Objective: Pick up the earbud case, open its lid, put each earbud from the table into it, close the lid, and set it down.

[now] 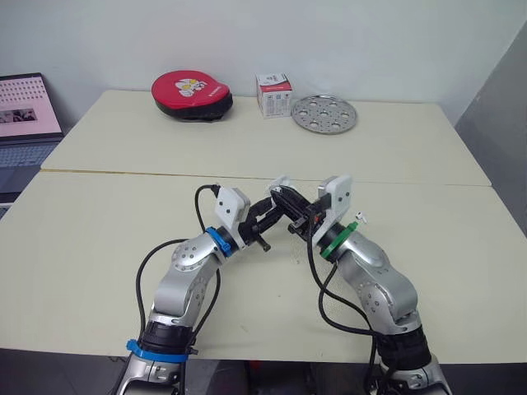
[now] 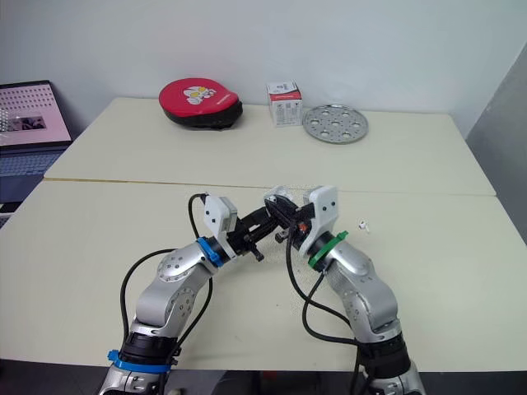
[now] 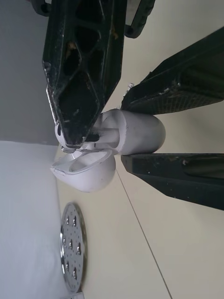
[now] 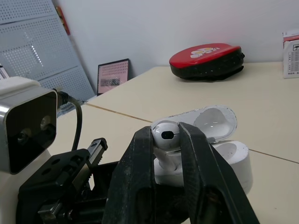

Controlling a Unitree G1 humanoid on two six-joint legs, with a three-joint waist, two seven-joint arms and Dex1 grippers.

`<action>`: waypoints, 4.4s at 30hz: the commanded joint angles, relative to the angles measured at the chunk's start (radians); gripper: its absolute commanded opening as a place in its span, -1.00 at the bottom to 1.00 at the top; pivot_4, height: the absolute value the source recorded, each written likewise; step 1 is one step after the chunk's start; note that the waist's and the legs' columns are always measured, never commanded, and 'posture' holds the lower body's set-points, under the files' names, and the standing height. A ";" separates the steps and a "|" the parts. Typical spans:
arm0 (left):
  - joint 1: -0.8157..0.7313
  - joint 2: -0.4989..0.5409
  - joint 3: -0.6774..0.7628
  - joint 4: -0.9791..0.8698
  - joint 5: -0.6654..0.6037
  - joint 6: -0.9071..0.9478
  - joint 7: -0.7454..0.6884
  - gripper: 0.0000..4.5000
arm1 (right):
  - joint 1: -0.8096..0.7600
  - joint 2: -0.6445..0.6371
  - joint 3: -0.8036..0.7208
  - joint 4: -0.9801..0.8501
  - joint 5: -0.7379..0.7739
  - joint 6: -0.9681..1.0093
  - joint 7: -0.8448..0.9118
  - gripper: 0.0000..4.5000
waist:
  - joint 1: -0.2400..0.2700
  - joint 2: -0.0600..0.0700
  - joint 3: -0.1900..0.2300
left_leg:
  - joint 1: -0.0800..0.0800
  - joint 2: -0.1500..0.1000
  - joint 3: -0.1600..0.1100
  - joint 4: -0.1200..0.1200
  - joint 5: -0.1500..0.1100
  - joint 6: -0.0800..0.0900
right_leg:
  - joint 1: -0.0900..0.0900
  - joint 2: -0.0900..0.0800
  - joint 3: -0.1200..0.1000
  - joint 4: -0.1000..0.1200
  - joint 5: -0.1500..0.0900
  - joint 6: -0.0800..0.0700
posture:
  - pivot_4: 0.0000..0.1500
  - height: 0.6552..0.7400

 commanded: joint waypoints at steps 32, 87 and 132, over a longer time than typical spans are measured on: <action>0.035 0.082 0.024 -0.013 -0.001 -0.087 -0.061 -0.65 | 0.540 -0.669 -0.644 -0.236 0.116 -0.016 0.348 0.59 | 0.002 0.000 0.000 | -0.001 -0.001 0.004 -0.002 0.000 0.000 | 0.002 0.000 0.001 -0.008 0.000 0.000 | 1.00 1.00; 0.017 0.029 -0.006 0.021 0.029 -0.107 -0.039 -0.65 | -0.106 -0.475 -0.217 0.663 -0.137 -0.199 0.389 -0.82 | 0.000 0.001 0.000 | 0.003 0.001 0.013 0.000 0.000 0.000 | 0.002 0.000 0.005 0.000 0.000 0.000 | 1.00 1.00; 0.193 0.087 0.006 -0.193 0.005 0.005 0.004 -0.65 | 0.052 -1.102 -0.130 0.386 -0.129 -0.461 1.167 0.25 | 0.001 0.002 0.001 | 0.007 0.000 0.013 0.001 0.000 0.000 | 0.006 -0.001 0.005 -0.003 0.001 0.000 | 1.00 1.00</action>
